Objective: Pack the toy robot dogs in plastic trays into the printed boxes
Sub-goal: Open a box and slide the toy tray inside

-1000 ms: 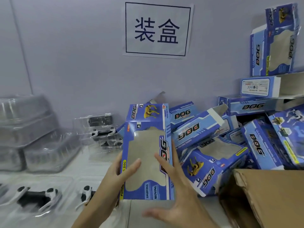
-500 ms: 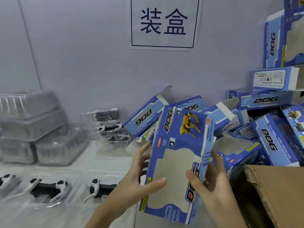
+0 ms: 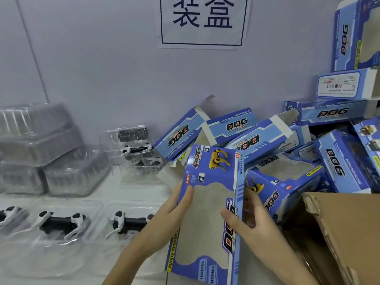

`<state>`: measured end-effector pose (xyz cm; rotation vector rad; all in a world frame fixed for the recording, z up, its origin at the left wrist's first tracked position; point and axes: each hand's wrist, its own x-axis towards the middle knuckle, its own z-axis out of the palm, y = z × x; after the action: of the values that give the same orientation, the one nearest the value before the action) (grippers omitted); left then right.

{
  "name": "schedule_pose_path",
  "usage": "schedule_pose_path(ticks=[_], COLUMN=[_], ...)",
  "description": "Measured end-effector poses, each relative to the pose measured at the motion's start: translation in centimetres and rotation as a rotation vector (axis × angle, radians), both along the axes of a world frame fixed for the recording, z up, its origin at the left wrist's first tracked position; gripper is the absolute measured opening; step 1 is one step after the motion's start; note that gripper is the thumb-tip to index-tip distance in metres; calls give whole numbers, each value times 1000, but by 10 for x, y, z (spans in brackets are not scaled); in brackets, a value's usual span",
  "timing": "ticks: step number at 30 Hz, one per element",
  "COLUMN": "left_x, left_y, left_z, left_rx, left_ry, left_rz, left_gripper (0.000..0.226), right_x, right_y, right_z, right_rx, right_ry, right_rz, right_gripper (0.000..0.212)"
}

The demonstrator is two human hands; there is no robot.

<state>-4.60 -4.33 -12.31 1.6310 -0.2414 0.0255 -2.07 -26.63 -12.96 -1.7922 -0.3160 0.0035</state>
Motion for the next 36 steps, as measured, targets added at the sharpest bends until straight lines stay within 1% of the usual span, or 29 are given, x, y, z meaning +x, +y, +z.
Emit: schedule_pose_path(ticks=[3, 5, 6, 7, 9, 10, 11, 12, 14, 16, 18, 19, 21, 23, 24, 27, 28, 30, 31, 32, 33, 34, 35, 36], left_x=[0, -1, -1, -2, -3, -3, -3, -4, -6, -6, -7, -7, -10, -9, -7, -5, -6, -8, -9, -10, -10, -10, -11, -12], left_y=[9, 15, 15, 14, 10, 8, 5, 1, -8, -15, -14, -11, -3, 4, 7, 14, 17, 27, 33, 42, 55, 70, 85, 99], left_z=[3, 7, 9, 10, 7, 5, 3, 3, 2, 2, 3, 3, 6, 9, 10, 11, 12, 17, 20, 23, 25, 25, 25, 23], left_rx=[-6, 82, 147, 210, 304, 363, 455, 566, 724, 826, 869, 839, 739, 675, 642, 550, 549, 561, 584, 613, 688, 824, 997, 1145], left_ry=[-54, -149, -210, -275, -402, -457, -501, -537, -586, -653, -686, -672, -626, -615, -602, -530, -505, -393, -337, -302, -288, -282, -242, -152], left_rz=[11, 11, 12, 33, 131, 186, 250, 323, 442, 509, 495, 458, 386, 391, 382, 249, 203, 132, 121, 126, 165, 208, 231, 220], left_gripper=[81, 102, 106, 105, 99, 94, 90, 87, 86, 84, 81, 75, 57, 41, 36, 31, 32, 40, 43, 40, 31, 22, 33, 52], right_x=[1, 3, 4, 4, 7, 9, 11, 12, 10, 5, 0, -1, 0, 3, 4, 4, 4, 5, 6, 6, 6, 5, 4, 2], right_y=[-7, -10, -9, -8, -4, -3, -3, -2, 0, 6, 10, 10, 9, 6, 4, 6, 9, 15, 18, 20, 21, 22, 23, 23], right_z=[3, 1, 0, -2, -7, -9, -10, -13, -17, -17, -12, -11, -7, -6, -7, -12, -15, -20, -22, -23, -24, -25, -25, -24], right_rx=[3, 31, 47, 66, 117, 132, 146, 162, 184, 176, 231, 247, 199, 167, 168, 132, 126, 114, 122, 137, 149, 149, 141, 137], right_ry=[-13, -27, -29, -29, -54, -76, -96, -108, -98, -34, 36, 50, 3, -59, -79, -109, -113, -133, -141, -147, -152, -153, -152, -152], right_rz=[85, 111, 108, 103, 60, 9, -40, -63, -29, 81, 132, 137, 138, 110, 103, 143, 137, 89, 66, 54, 57, 76, 99, 117], right_gripper=[83, 77, 76, 74, 61, 58, 59, 63, 81, 109, 124, 128, 127, 126, 128, 139, 138, 134, 132, 131, 131, 131, 133, 137])
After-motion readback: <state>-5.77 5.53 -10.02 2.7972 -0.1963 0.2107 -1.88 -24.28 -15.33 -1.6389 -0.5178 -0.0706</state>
